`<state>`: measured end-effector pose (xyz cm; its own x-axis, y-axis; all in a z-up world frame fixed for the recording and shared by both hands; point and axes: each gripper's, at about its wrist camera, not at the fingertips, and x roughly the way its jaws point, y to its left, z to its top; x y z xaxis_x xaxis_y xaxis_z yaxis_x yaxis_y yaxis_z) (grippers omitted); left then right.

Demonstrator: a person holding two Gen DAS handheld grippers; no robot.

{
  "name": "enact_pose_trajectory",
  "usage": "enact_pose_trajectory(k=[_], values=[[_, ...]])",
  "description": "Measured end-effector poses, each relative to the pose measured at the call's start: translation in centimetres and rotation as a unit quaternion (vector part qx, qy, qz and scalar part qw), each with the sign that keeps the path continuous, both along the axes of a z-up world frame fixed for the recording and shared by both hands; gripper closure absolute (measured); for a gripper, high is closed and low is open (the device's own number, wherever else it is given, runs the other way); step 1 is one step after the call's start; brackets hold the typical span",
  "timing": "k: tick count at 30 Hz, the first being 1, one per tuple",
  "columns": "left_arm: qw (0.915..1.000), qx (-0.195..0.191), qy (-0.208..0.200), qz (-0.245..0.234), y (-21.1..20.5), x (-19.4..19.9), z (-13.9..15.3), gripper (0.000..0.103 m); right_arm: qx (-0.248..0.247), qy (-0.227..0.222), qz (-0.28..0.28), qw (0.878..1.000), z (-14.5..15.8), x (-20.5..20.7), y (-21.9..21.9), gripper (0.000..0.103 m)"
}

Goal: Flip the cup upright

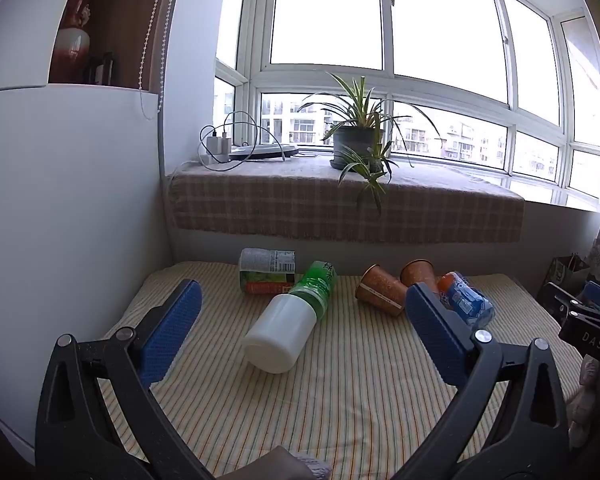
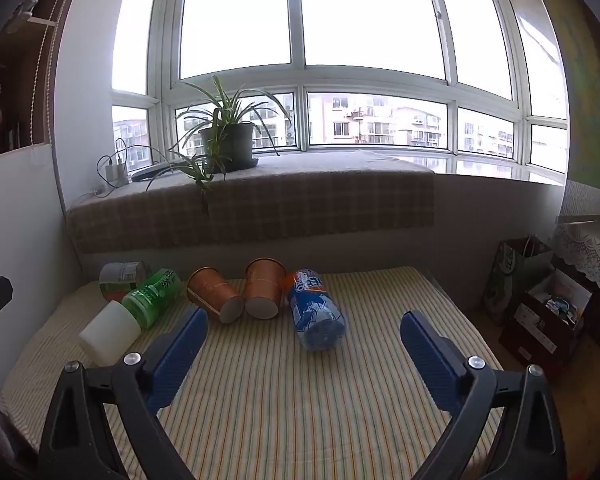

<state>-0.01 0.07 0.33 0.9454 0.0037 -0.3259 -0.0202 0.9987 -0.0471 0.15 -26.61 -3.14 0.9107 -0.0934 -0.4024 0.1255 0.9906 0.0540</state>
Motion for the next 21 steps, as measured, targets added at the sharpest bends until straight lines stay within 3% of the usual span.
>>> enact_pose_trajectory(k=[21], values=[[1.0000,0.000,-0.002,0.000,0.08,-0.36,0.39,0.000,-0.001,-0.001,0.003,1.000,-0.42,0.20,0.13,0.004]])
